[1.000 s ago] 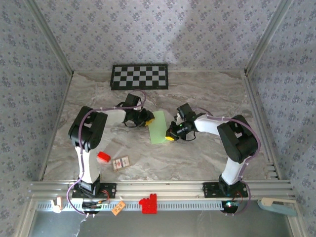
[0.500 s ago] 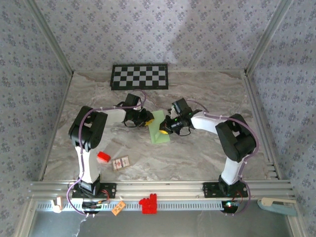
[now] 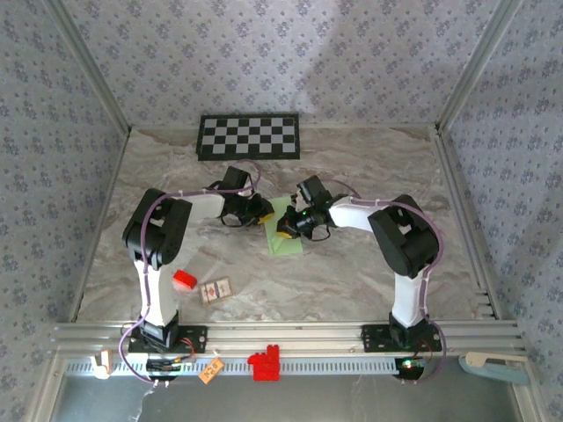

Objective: Fold a paper plane with a square sheet of paper (pick it up from the middle)
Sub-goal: Fold the triangle a second time at the center of the table.

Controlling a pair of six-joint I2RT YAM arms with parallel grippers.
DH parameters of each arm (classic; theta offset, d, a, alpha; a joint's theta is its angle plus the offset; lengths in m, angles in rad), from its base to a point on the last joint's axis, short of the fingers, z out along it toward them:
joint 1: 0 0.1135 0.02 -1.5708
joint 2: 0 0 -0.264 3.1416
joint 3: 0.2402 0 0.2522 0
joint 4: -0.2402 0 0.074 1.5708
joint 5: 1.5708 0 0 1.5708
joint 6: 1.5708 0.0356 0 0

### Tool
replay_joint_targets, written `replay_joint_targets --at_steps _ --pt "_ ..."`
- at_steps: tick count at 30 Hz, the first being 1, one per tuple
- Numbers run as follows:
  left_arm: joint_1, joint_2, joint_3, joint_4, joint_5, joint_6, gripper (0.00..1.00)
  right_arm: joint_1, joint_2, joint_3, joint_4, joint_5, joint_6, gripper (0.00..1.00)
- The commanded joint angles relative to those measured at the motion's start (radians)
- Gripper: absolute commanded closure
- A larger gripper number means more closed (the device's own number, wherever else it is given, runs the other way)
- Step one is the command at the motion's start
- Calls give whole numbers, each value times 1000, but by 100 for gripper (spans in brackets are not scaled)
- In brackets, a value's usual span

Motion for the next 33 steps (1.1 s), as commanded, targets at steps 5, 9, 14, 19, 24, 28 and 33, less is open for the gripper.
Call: replay_joint_targets --at_steps 5,9,14,19,24,28,33 --pt "-1 41 12 -63 -2 19 79 10 43 39 11 37 8 96" --pt "-3 42 12 -64 -3 19 80 13 54 45 21 37 11 96" --pt "-3 44 14 -66 -3 19 80 17 64 53 21 35 9 96" --pt "-5 46 11 -67 -3 17 80 26 74 70 3 31 -4 96" --pt "-6 45 10 -68 -3 17 80 26 77 65 0 38 -4 96" --pt "-8 45 9 -66 -3 16 80 26 75 61 4 53 4 96" --pt "-8 45 8 -65 -6 14 80 24 75 55 14 72 16 96"
